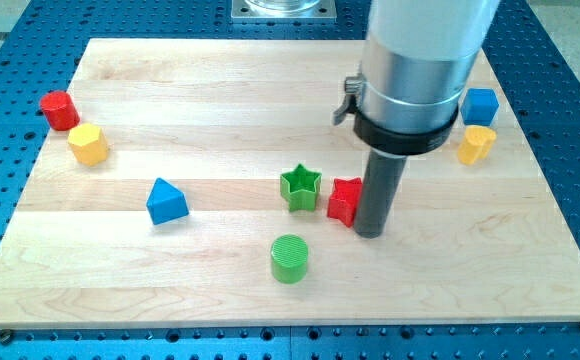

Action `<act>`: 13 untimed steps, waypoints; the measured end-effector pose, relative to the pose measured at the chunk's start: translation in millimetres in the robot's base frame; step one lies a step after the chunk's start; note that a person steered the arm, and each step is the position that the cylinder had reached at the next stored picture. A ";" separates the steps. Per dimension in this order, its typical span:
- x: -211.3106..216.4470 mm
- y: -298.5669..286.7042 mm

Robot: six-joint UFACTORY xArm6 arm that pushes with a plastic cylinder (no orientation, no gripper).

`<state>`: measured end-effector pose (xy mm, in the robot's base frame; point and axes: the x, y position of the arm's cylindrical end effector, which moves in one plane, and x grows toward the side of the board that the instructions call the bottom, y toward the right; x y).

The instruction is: Move the red star above the green star

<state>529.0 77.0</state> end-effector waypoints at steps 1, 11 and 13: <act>14.7 -20.7; -158.4 -20.3; -160.7 -64.4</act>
